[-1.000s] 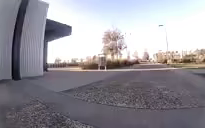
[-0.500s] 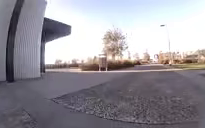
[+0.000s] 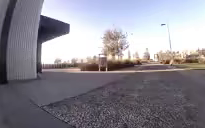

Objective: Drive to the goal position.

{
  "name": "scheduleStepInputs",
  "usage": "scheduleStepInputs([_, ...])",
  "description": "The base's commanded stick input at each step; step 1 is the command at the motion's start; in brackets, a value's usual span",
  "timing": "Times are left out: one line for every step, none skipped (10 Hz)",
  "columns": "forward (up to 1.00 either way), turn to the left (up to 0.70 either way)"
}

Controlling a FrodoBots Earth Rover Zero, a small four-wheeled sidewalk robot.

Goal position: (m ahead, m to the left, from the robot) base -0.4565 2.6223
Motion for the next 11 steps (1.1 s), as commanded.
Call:
scheduleStepInputs([0.07, -0.13])
scheduleStepInputs([0.05, -0.7])
scheduleStepInputs([0.04, -0.7])
scheduleStepInputs([0.04, -0.7])
scheduleStepInputs([0.04, -0.7])
scheduleStepInputs([0.05, -0.7])
scheduleStepInputs([0.05, -0.7])
scheduleStepInputs([0.05, -0.7])
scheduleStepInputs([0.05, -0.54])
scheduleStepInputs([0.05, -0.24])
scheduleStepInputs([0.05, -0.11])
